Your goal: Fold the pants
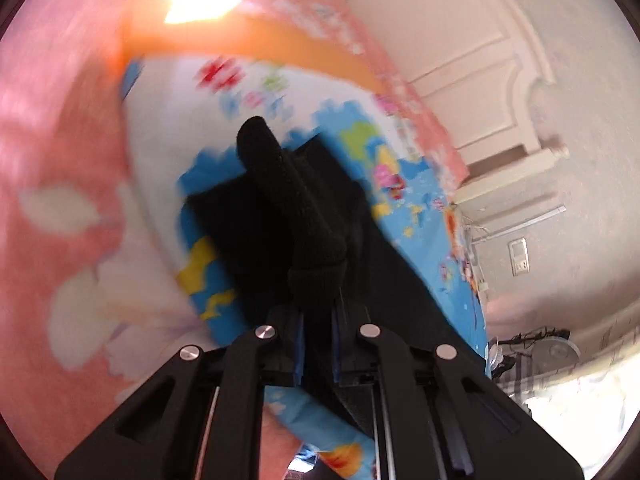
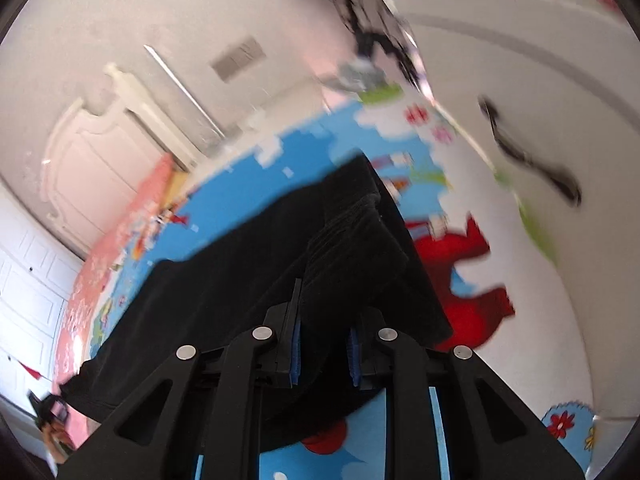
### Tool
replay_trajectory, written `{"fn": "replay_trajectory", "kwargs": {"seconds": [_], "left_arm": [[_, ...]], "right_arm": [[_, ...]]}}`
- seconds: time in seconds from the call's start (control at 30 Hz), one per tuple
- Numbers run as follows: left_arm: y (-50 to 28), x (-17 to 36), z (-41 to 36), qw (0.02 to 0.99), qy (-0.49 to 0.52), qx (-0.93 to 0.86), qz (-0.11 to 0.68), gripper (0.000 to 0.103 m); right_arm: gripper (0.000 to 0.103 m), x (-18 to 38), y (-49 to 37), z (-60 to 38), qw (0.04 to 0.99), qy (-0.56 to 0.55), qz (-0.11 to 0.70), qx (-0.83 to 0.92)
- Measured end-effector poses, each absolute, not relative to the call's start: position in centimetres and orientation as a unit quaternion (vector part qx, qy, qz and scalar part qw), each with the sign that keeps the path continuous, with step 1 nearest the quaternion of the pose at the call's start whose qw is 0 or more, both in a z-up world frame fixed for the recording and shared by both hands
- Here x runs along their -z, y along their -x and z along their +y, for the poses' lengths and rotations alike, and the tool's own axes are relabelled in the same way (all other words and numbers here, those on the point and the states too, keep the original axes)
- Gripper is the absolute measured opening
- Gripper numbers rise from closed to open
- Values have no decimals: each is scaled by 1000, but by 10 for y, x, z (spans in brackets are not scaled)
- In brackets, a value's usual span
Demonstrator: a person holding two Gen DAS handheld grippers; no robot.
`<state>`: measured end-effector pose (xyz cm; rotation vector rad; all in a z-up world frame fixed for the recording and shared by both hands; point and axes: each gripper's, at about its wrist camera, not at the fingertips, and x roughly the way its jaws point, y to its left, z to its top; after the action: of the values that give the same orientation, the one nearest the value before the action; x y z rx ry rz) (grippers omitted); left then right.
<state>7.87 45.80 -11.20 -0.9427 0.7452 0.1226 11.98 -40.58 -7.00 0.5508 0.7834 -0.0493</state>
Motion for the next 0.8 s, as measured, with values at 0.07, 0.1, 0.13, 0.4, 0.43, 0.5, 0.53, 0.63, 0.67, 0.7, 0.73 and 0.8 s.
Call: {"fn": "replay_trajectory", "kwargs": {"seconds": [0.07, 0.1, 0.13, 0.4, 0.43, 0.5, 0.53, 0.63, 0.67, 0.7, 0.73, 0.8], "left_arm": [[-78, 73, 447, 862, 404, -36, 304, 9], [-79, 66, 445, 869, 395, -39, 297, 10], [-80, 73, 447, 863, 400, -55, 305, 10], [-96, 132, 455, 796, 463, -107, 375, 9], [-98, 122, 452, 796, 462, -105, 376, 9], [-128, 97, 449, 792, 456, -101, 394, 9], [-149, 80, 446, 789, 452, -94, 406, 9], [-194, 16, 432, 816, 423, -55, 390, 9], [-201, -13, 429, 831, 419, -45, 362, 9], [-197, -29, 428, 840, 421, -39, 339, 9], [-192, -41, 429, 848, 421, -39, 319, 9], [-171, -38, 436, 852, 427, -48, 298, 9]], "right_arm": [[20, 75, -120, -403, 890, -254, 378, 40], [20, 88, -123, -406, 878, -262, 397, 47], [20, 101, -125, -410, 865, -275, 417, 52], [20, 88, -147, -412, 858, -269, 437, 27], [20, 77, -157, -411, 860, -272, 431, 13], [20, 50, -176, -409, 867, -274, 416, -15], [20, 31, -185, -408, 877, -268, 398, -26], [20, -15, -188, -416, 904, -263, 337, -29], [20, -23, -182, -420, 909, -263, 321, -26], [20, -22, -176, -423, 911, -263, 316, -20], [20, -15, -172, -426, 910, -263, 320, -13], [20, 17, -165, -428, 896, -268, 353, -1]]}}
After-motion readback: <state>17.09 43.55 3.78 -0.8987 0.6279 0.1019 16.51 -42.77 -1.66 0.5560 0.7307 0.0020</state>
